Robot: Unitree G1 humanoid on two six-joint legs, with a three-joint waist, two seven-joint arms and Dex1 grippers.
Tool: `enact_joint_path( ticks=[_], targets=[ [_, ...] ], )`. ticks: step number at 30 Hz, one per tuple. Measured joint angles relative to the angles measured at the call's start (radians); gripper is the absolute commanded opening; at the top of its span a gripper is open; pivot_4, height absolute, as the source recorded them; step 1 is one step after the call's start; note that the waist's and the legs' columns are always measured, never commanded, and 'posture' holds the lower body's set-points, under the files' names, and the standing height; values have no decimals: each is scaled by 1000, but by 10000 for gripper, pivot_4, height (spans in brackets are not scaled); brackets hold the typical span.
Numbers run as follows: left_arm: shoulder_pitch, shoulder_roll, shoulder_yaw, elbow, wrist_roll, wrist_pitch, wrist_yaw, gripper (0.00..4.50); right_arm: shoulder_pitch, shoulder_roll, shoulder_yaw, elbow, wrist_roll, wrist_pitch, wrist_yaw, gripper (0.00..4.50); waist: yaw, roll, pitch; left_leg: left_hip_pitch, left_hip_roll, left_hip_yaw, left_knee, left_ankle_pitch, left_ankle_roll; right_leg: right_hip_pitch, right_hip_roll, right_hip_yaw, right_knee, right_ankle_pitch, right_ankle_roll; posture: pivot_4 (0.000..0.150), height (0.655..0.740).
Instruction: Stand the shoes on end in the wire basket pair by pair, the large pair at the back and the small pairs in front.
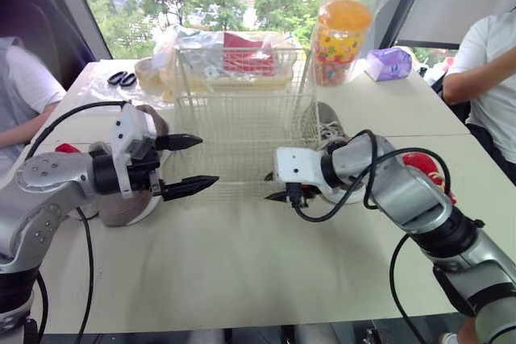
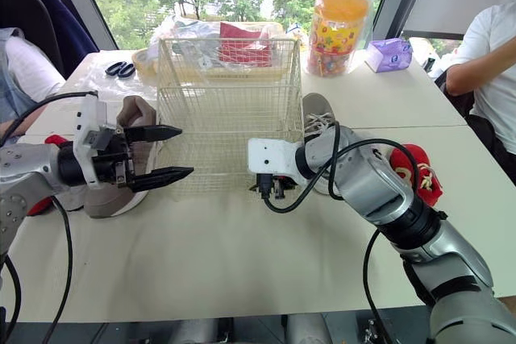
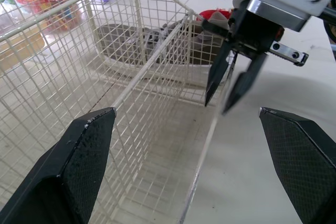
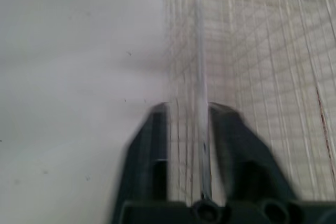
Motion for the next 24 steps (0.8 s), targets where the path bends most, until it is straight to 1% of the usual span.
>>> enact_joint_path(
  ticks=[1, 2, 3, 5, 6, 8, 11, 13, 15, 18, 20, 22, 24],
  targets=[
    [-1, -3, -1, 0, -1, 2, 2, 45000, -7, -4, -39, -8, 23, 17, 1, 33544, 3, 1, 0, -1, -1, 0, 0, 0, 0, 0, -1, 0, 0, 0, 0, 1500, 7400],
    [-6, -4, -3, 1, -4, 6, 3, 45000, -22, -13, -98, -19, 52, 40, 0, 39024, 5, 1, 0, -1, -1, 0, 0, 0, 0, 0, -1, 0, -1, 0, 0, 1500, 7400],
    [-12, -5, -5, 1, -6, 9, 3, 45000, -38, -22, -144, -30, 71, 54, -3, 43170, 5, 1, 0, -1, -1, 0, 0, 0, 0, 0, -1, 0, -1, 0, 0, 1500, 7400],
    [-28, -9, -8, 2, -9, 13, 2, 45000, -57, -27, -259, -61, 124, 109, -31, 43170, 4, 0, 0, -1, -1, 0, 0, 0, 0, 0, -1, 0, -2, 0, 0, 1500, 7400],
    [-33, -12, -10, 2, -10, 13, 0, 45000, -63, -19, -341, -75, 154, 158, -61, 43170, 3, 0, 0, -1, -1, 0, 0, 0, 0, 0, -1, 0, -2, 0, 0, 1500, 7400],
    [-45, -17, -22, 9, -13, 15, -5, 45000, -65, 23, -507, -115, 212, 254, -133, 43170, 3, 0, 0, -1, -1, 0, 0, 0, 0, 0, -1, 0, -1, 0, 0, 1500, 7400],
    [-73, -26, -43, 29, -14, 16, -14, 45000, -56, 93, -711, -202, 254, 373, -254, 43170, 3, 0, 0, -1, -1, -1, 0, 0, 0, 0, 0, -1, 0, 0, 0, 1500, 7400],
    [-91, -33, -49, 50, -16, 16, -24, 45000, 14, 104, -828, -275, 277, 480, -310, 43170, 7, 0, 0, -1, -1, -2, -1, 0, 0, 0, -1, -1, -1, 0, 0, 1500, 7400],
    [-117, -40, -57, 76, -15, 17, -37, 45000, 155, 132, -921, -348, 271, 552, -374, 43170, 12, 0, 0, -1, -1, -1, -1, 0, 0, 1, -1, -1, -1, 0, 0, 1500, 7400],
    [-145, -46, -78, 105, -6, 16, -54, 45000, 368, 191, -975, -416, 241, 564, -470, 43170, 17, 1, 1, -1, -1, 0, -1, 0, 0, 0, -1, 0, -1, 0, 0, 1500, 7400],
    [-158, -55, -92, 119, 6, 11, -67, 45000, 516, 215, -970, -448, 213, 505, -530, 43170, 17, 1, 1, -1, -1, 0, -1, 0, 0, 0, -1, 0, -1, 0, 0, 1500, 7400],
    [-164, -61, -100, 136, 16, 10, -77, 45000, 572, 275, -966, -451, 204, 453, -581, 43170, 7, 1, 1, -1, -1, 0, -1, 0, 0, 0, 0, 0, -1, 0, 0, 1500, 7400],
    [-178, -68, -119, 138, 24, 10, -85, 45000, 579, 320, -953, -444, 195, 391, -632, 43170, -2, 2, 1, -1, -1, -1, 0, 0, 0, 0, 0, 1, -1, 0, 0, 1500, 7400]
  ],
)
